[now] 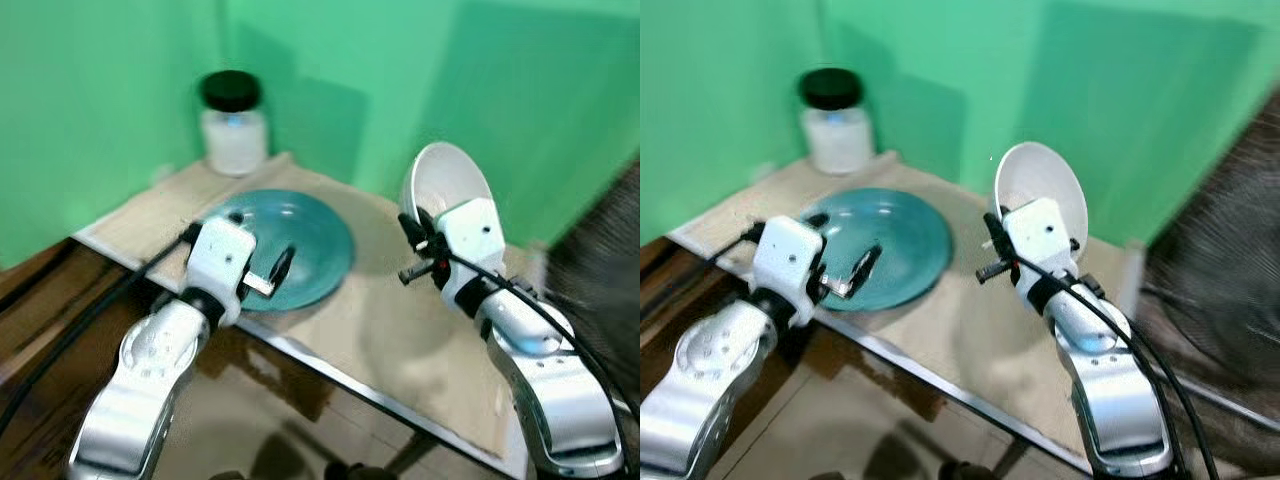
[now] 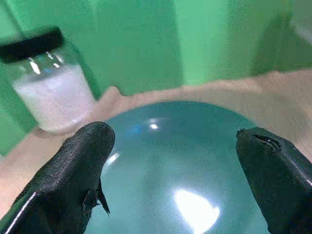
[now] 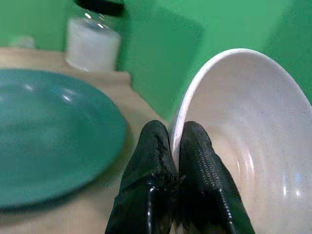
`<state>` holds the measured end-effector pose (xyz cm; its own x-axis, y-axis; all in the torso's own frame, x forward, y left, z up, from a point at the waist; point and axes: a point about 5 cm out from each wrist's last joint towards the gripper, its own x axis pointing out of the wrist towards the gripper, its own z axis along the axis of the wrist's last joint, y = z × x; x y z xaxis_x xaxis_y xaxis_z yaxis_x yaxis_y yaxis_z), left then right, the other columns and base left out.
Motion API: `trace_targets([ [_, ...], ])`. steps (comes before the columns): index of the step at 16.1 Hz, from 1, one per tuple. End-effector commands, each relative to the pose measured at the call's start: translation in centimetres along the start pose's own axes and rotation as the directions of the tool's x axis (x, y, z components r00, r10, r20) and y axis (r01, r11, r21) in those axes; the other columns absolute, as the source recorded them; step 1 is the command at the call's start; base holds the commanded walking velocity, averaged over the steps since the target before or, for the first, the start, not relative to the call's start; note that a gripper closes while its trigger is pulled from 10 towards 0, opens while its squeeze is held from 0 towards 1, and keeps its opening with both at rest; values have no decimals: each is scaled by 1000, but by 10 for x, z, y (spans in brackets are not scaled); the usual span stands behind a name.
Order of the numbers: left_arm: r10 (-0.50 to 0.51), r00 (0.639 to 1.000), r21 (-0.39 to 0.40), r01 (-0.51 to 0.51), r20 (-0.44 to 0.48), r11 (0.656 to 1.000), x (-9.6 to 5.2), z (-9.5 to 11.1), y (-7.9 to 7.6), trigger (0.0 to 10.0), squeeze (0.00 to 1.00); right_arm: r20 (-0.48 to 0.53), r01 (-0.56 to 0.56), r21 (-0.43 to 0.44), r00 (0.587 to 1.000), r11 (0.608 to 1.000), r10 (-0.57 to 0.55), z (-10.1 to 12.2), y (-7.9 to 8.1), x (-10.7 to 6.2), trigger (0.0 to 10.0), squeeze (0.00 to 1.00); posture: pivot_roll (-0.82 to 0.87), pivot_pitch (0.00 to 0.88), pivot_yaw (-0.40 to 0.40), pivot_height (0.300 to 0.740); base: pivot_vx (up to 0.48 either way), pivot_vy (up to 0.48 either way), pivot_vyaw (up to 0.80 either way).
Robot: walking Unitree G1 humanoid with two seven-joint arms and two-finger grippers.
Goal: Setting the table
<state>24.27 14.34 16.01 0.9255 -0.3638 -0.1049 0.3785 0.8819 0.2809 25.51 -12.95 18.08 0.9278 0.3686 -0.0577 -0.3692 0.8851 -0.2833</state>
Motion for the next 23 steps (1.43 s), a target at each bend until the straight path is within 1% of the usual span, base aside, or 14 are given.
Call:
trace_targets([
  [1,0,1000,16,0,1,1000,1,2,-1,10000,0,53,25,-35,998,999,-23,12,-6,0,10000,0,146,0,-58,740,0,0,-800],
  [3,-21,1000,30,21,1,999,1,4,-3,10000,0,50,-2,-60,999,998,5,13,-4,4,10000,0,150,0,-65,740,0,0,-800],
  [4,-18,1000,29,19,-8,999,-1,1,-3,10000,0,45,-9,-69,999,998,12,12,-2,4,10000,0,149,0,-66,740,0,0,-800],
  [5,-13,1000,30,14,-16,999,-1,-1,-2,10000,0,42,-11,-72,999,997,14,12,-2,4,10000,0,148,0,-65,740,0,0,-800],
  [7,-33,999,35,34,-10,999,1,2,-4,10000,0,40,-21,-69,999,997,24,12,-2,4,10000,0,145,0,-53,740,0,0,-800],
  [8,-44,999,39,44,-8,998,2,3,-2,10000,0,34,-41,-62,999,997,43,11,0,4,10000,0,143,0,-59,740,0,0,-800],
  [10,-9,1000,37,10,-15,999,3,0,4,10000,0,28,-76,-63,997,995,77,11,6,4,10000,0,138,0,-59,740,0,0,-800],
  [13,-27,1000,29,27,1,999,9,4,-2,10000,0,34,-108,-74,993,991,111,13,9,7,10000,0,136,0,-55,740,0,0,-800],
  [15,-42,999,32,42,-7,999,5,3,-4,10000,0,38,-140,-85,989,987,144,14,10,9,10000,0,142,0,-51,740,0,0,-800],
  [17,-24,999,33,24,-27,999,0,-2,1,10000,0,36,-172,-87,984,981,176,13,17,9,10000,0,144,0,-56,740,0,0,-800],
  [19,-20,999,32,21,-34,999,-2,-3,3,10000,0,45,-199,-91,978,976,204,16,20,9,10000,0,142,0,-47,740,0,0,-800],
  [22,-19,999,42,21,-34,999,-4,0,10,10000,0,60,-218,-131,972,967,227,19,15,13,10000,0,147,0,-45,740,0,0,-800],
  [23,-5,999,39,6,-36,999,-6,-2,14,10000,0,59,-218,-141,972,966,228,19,13,14,10000,0,148,0,-48,740,0,0,-800],
])
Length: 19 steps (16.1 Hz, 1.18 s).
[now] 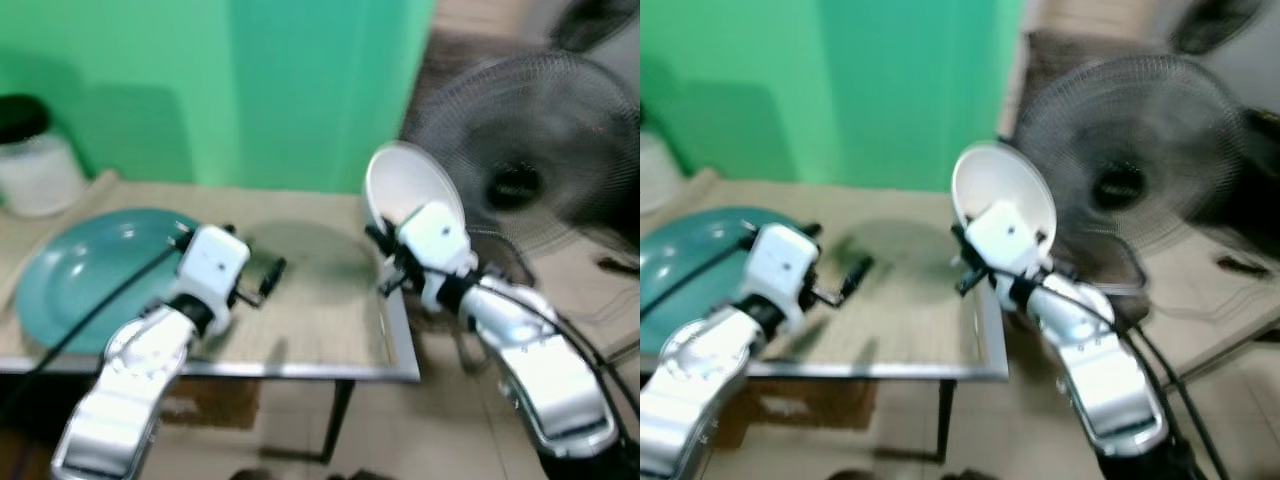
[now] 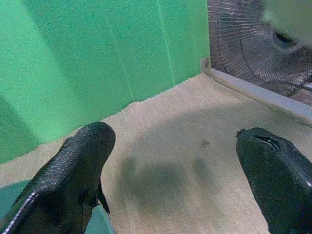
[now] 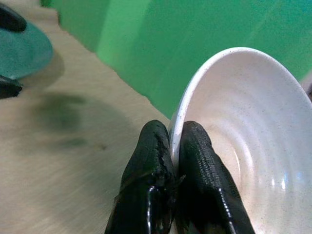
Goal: Setting the table
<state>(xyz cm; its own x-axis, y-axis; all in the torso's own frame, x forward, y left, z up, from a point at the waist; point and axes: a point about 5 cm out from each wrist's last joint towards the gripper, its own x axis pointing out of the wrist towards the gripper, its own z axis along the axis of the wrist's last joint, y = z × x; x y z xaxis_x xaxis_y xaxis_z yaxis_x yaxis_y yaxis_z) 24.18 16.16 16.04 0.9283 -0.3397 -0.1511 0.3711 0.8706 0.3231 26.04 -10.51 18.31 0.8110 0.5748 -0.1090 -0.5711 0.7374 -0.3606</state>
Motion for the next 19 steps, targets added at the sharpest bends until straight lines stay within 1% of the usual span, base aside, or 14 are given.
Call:
trace_targets([
  [1,9,1000,-14,-9,6,1000,-2,1,3,10000,0,42,14,-44,999,999,-12,9,-7,-2,10000,0,147,0,-52,740,0,0,-800],
  [2,18,1000,-18,-18,1,1000,-2,0,4,10000,0,47,6,-37,999,999,-4,9,-7,-2,10000,0,149,0,-50,740,0,0,-656],
  [5,-1,1000,-17,1,3,1000,0,2,2,10000,0,62,-60,-58,996,997,64,10,0,1,10000,0,150,0,-43,740,0,480,0],
  [6,-7,1000,-13,7,-1,1000,-1,2,2,10000,0,64,-104,-76,992,992,109,10,5,3,10000,0,147,0,-35,740,0,480,0],
  [7,-5,1000,-6,5,-7,1000,-2,1,4,10000,0,62,-148,-94,986,985,154,9,10,5,10000,0,146,0,-27,740,0,0,0],
  [10,-52,999,17,52,-12,998,-2,3,3,10000,0,58,-216,-136,973,967,225,4,9,19,10000,0,149,0,-17,740,0,0,0],
  [11,-70,997,24,70,-14,997,-1,4,3,10000,0,51,-242,-168,966,956,254,3,8,24,10000,0,155,0,-18,740,0,0,0],
  [14,-70,997,36,70,-19,997,-1,4,6,10000,0,26,-306,-234,947,923,321,1,5,42,10000,0,165,0,-26,740,0,0,0],
  [15,-71,997,39,72,-23,997,-1,3,6,10000,0,17,-313,-254,945,915,328,0,5,45,10000,0,168,0,-28,740,0,0,0],
  [16,-79,997,40,80,-22,996,0,3,3,10000,0,18,-310,-282,945,908,328,1,3,51,10000,0,175,0,-40,740,0,0,0],
  [17,-79,997,35,80,-15,996,0,4,1,10000,0,37,-289,-291,949,912,312,4,1,52,10000,0,178,0,-46,740,0,0,0],
  [18,-63,998,12,63,6,998,1,6,-2,10000,0,24,-246,-298,964,922,264,4,-5,48,10000,0,185,0,-58,740,0,0,0],
  [19,-44,999,-2,44,19,999,1,7,-5,10000,0,28,-200,-258,976,945,214,4,-9,43,10000,0,187,0,-66,740,0,0,0],
])
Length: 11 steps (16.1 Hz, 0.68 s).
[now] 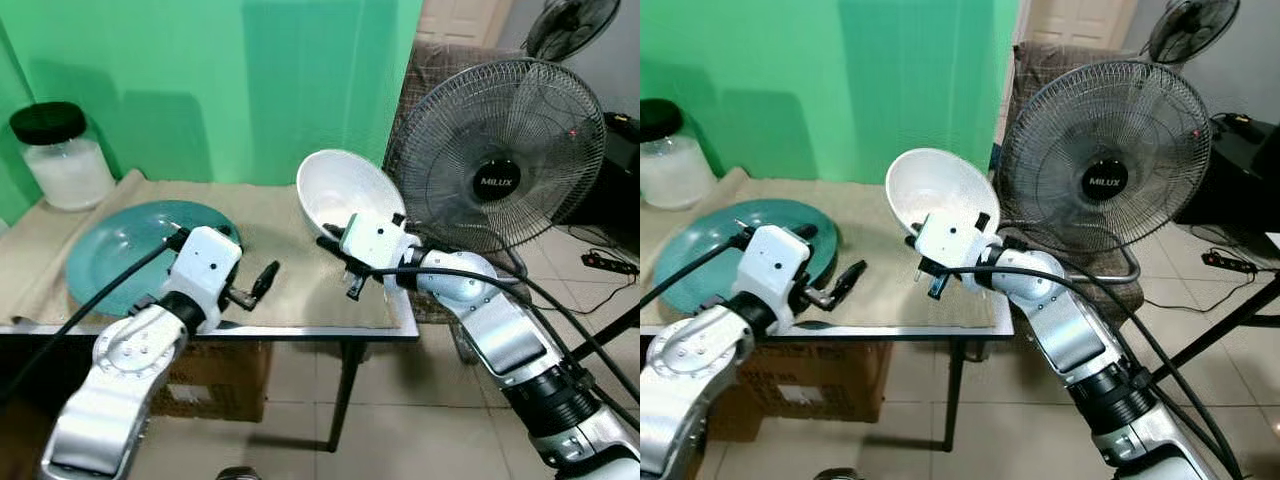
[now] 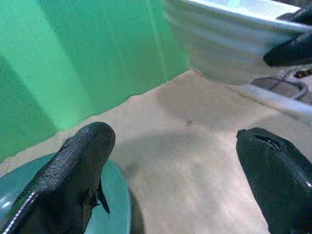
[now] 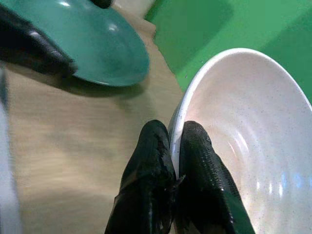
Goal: Setting the table
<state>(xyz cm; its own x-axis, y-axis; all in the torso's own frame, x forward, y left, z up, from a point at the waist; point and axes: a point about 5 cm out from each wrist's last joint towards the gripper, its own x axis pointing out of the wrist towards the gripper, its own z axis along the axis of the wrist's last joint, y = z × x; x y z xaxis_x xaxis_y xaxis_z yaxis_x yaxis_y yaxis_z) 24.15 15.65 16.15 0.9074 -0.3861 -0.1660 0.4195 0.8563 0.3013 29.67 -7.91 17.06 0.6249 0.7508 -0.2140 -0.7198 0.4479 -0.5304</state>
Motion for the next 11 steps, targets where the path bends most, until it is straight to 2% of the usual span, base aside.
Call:
trace_targets([
  [1,26,999,-15,-25,36,1000,0,6,-5,10000,0,47,136,76,989,988,-140,12,-13,-20,10000,0,180,0,-67,740,0,0,0],
  [3,59,997,-35,-58,39,998,2,7,-11,10000,0,15,284,186,956,941,-292,7,-6,-46,10000,0,164,0,-53,740,0,0,-691],
  [5,55,998,-33,-53,40,998,3,6,-12,10000,0,-31,362,170,931,916,-363,1,5,-66,10000,0,134,0,-35,740,0,0,-766],
  [7,43,998,-38,-41,39,998,5,5,-14,10000,0,-95,406,154,913,901,-396,-4,9,-77,10000,0,118,0,-31,740,0,0,-778],
  [8,17,999,-49,-15,44,999,8,5,-19,10000,0,-153,448,173,892,877,-425,-7,14,-86,10000,0,90,0,-23,740,0,0,-781],
  [10,-8,999,-45,10,45,999,10,6,-24,10000,0,-184,495,207,867,844,-463,-7,16,-91,10000,0,83,0,-9,740,0,0,-781],
  [11,-24,998,-28,26,52,999,9,8,-25,10000,0,-234,557,230,828,798,-510,-12,18,-97,10000,0,91,0,-15,740,0,0,-775],
])
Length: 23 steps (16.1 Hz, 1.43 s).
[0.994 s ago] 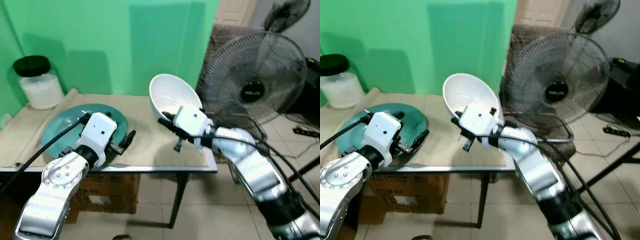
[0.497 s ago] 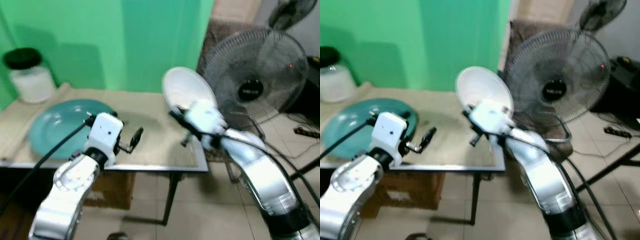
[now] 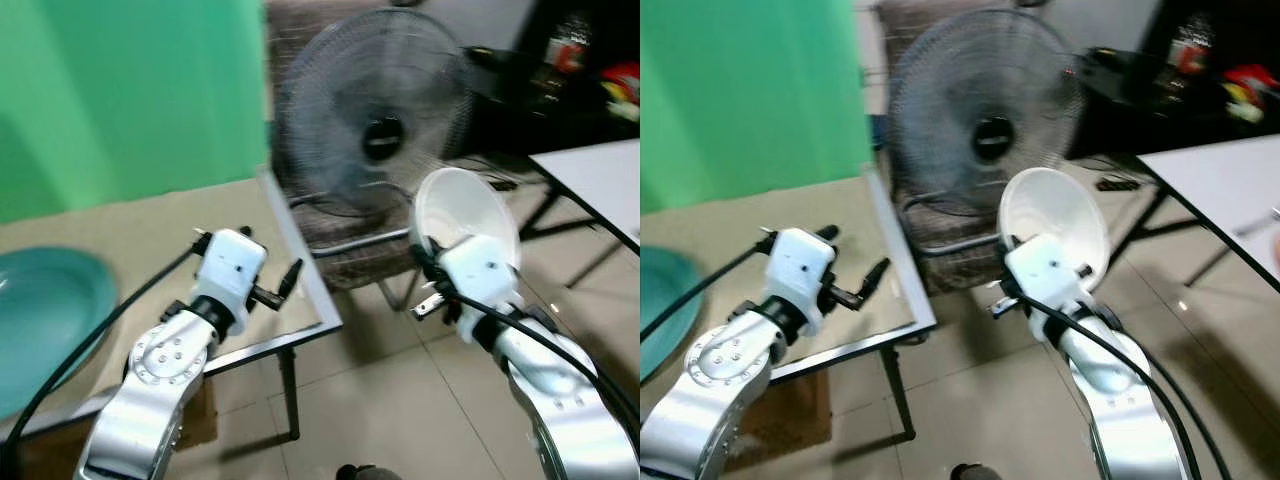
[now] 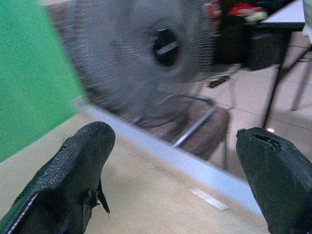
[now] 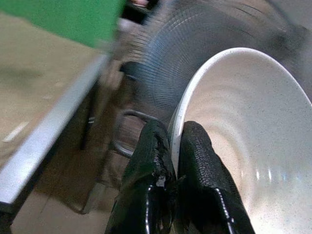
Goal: Setting the table
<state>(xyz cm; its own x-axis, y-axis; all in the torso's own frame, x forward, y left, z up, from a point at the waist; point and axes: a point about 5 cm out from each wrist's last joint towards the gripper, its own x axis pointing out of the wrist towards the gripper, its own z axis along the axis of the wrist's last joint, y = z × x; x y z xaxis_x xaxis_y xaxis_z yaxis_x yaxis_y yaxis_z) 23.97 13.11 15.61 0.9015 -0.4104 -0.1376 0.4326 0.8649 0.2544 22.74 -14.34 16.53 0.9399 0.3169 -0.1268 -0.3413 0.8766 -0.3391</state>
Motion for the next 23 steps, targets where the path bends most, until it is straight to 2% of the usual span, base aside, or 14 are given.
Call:
trace_targets([
  [1,5,1000,21,-5,18,1000,-2,5,3,10000,0,-6,87,39,996,995,-87,-1,-8,-4,10000,0,95,0,-16,740,0,0,-781],
  [3,27,999,22,-27,26,999,-1,8,9,10000,0,-32,133,87,991,987,-131,-6,-9,-4,10000,0,99,0,-15,740,0,0,-781],
  [5,15,999,29,-16,29,999,2,9,10,10000,0,-43,139,110,990,984,-135,-8,-5,-3,10000,0,95,0,24,740,0,0,-781],
  [6,-15,1000,42,14,26,999,2,9,7,10000,0,-51,130,112,991,985,-125,-9,-1,-4,10000,0,93,0,30,740,0,0,-781],
  [8,1,1000,36,-2,12,999,-1,5,11,10000,0,-56,102,110,994,989,-96,-10,5,-4,10000,0,88,0,26,740,0,0,-781],
  [12,18,1000,10,-19,20,1000,4,5,10,10000,0,-42,53,98,998,994,-49,-6,5,0,10000,0,90,0,17,740,0,0,-781],
  [16,66,998,-14,-66,21,998,2,3,14,10000,0,-42,25,106,999,994,-20,-3,6,3,10000,0,105,0,-21,740,0,0,-781],
  [19,60,998,-12,-60,18,998,4,4,10,10000,0,-58,28,105,998,994,-22,-3,3,5,10000,0,99,0,-12,740,0,0,-781],
  [21,79,997,-15,-79,4,997,1,-1,15,10000,0,-79,40,118,996,992,-31,-7,6,2,10000,0,88,0,-9,740,0,0,-781],
  [23,110,994,-32,-109,14,994,6,0,19,10000,0,-86,47,119,996,992,-37,-6,6,4,10000,0,74,0,3,740,0,0,-781],
])
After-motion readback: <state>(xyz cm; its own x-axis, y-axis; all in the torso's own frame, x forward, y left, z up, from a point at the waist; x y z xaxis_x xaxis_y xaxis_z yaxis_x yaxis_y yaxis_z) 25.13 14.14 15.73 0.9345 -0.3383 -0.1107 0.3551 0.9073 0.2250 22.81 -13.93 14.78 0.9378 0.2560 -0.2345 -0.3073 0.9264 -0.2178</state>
